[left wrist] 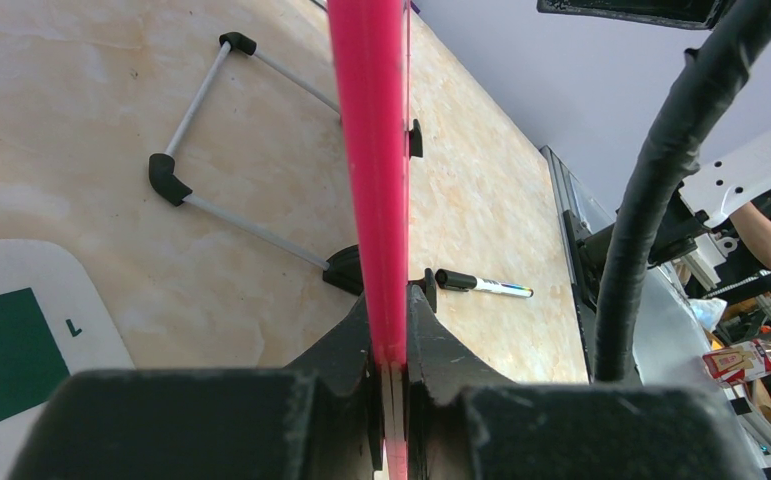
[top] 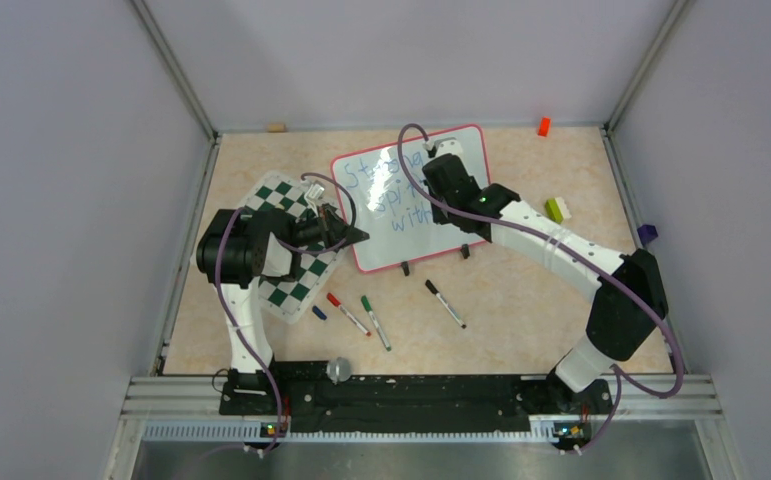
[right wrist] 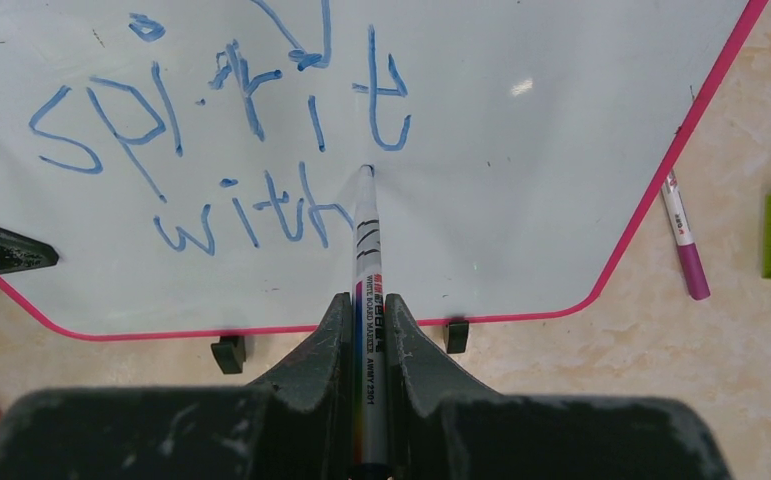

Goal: Write a sentence on the whiteboard

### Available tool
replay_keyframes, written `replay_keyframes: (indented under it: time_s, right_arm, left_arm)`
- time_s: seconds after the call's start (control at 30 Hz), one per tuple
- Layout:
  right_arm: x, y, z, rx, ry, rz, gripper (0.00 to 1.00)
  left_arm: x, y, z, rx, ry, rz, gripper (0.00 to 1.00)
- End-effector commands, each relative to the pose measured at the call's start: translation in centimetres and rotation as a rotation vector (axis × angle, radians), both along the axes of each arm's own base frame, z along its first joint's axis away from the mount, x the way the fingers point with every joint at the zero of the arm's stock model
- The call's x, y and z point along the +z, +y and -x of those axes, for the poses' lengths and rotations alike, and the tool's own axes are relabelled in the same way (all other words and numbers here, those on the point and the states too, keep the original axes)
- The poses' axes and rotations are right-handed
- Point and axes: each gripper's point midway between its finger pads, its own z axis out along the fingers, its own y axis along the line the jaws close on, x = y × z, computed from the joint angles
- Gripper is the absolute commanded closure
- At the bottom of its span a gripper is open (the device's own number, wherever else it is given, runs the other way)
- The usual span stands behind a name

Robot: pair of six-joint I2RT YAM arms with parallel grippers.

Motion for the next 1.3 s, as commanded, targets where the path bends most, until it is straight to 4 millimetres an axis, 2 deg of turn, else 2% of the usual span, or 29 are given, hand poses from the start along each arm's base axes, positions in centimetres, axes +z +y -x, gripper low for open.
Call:
replay_keyframes:
  time_s: [0.0, 0.2, 0.4, 0.63, 0.9, 1.27]
  right_arm:
    - [1.2, -0.4, -1.1, -0.048, -0.043, -0.011, 1.00]
    - [0.7, 0.7, -0.3, 0.011, -0.010, -0.054, 1.00]
    - [1.0, -0.5, -0.6, -0.044, -0.039, -0.018, 1.00]
    - [1.0, 0.1, -0.2, -0.011, -0.021, -0.047, 1.00]
    - [2.8, -0.4, 0.4, -0.013, -0.056, -0.080, 1.00]
    - [2.5, -0.9, 1.3, -0.009, -0.047, -0.091, 1.00]
  left_arm:
    - [1.3, 1.4, -2.1, 0.112, -0.153, -0.005, 1.00]
    - [1.3, 1.4, -2.1, 0.112, -0.153, -0.005, 1.00]
    - [1.3, 1.4, -2.1, 0.112, -0.153, -0.005, 1.00]
    - [1.3, 1.4, -2.1, 0.112, -0.153, -0.005, 1.00]
    - [1.3, 1.4, -2.1, 0.112, -0.153, -0.005, 1.00]
    - [1.3, 1.4, -2.1, 0.112, -0.153, -0.005, 1.00]
